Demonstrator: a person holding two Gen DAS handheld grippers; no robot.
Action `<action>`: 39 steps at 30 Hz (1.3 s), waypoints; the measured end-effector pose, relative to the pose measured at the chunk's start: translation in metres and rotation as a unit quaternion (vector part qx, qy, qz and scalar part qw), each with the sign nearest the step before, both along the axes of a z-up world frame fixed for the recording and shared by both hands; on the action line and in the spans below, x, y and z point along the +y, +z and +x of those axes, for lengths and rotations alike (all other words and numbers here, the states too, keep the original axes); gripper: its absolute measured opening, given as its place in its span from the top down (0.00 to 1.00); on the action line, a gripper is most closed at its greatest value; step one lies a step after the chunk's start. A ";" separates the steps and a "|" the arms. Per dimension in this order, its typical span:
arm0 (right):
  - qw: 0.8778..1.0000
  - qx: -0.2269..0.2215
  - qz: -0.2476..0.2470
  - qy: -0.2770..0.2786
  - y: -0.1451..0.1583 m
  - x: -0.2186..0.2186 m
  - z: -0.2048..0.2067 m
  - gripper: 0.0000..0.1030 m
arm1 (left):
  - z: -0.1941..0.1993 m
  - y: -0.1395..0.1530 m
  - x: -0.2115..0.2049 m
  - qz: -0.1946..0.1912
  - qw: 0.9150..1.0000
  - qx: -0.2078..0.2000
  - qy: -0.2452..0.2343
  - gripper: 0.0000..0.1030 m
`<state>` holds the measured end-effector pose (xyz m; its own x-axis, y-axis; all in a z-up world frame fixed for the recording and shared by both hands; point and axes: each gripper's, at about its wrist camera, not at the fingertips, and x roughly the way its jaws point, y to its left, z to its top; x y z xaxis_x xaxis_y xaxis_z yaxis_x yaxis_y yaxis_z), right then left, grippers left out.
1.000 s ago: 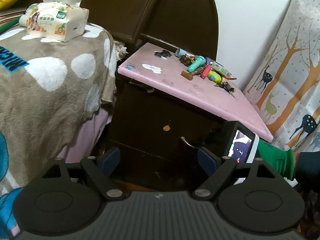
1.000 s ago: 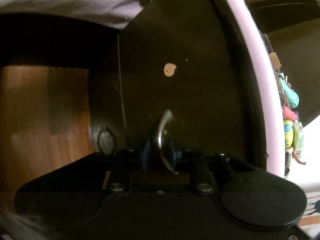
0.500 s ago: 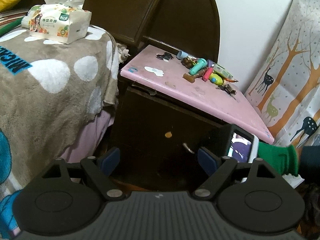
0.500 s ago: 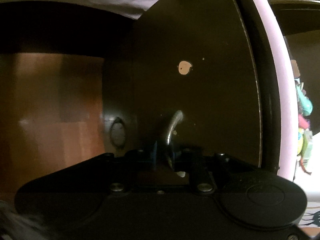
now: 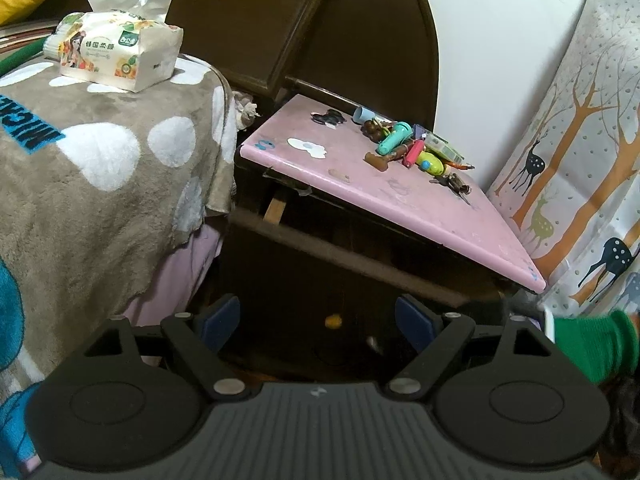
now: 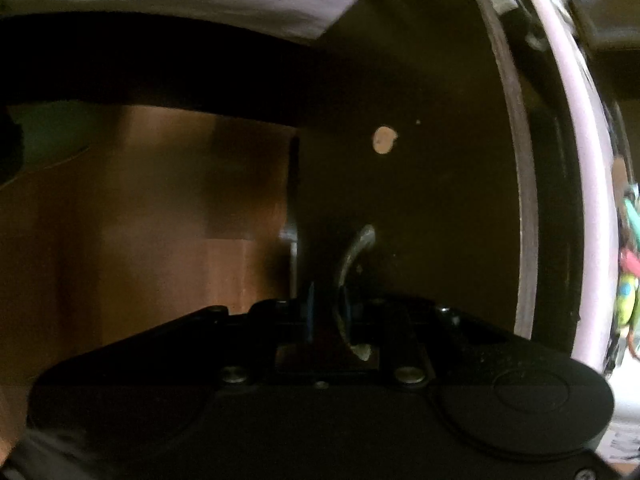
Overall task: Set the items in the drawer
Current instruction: 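Pull the top drawer open with the right tool, then move the left tool over the item pile while the right tool holds the drawer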
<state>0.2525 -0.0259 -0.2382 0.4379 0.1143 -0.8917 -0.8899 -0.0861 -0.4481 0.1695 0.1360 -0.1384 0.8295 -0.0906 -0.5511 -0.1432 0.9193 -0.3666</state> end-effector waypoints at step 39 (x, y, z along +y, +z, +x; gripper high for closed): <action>0.999 -0.009 0.031 -0.025 -0.015 -0.009 -0.149 0.84 | -0.003 0.004 -0.011 0.014 1.000 -0.005 -0.014 0.16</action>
<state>0.1037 -0.0346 -0.2529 0.4605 0.1465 -0.8755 -0.8840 -0.0139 -0.4673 0.1668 0.1253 -0.1347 0.8327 -0.0982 -0.5449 -0.1140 0.9327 -0.3423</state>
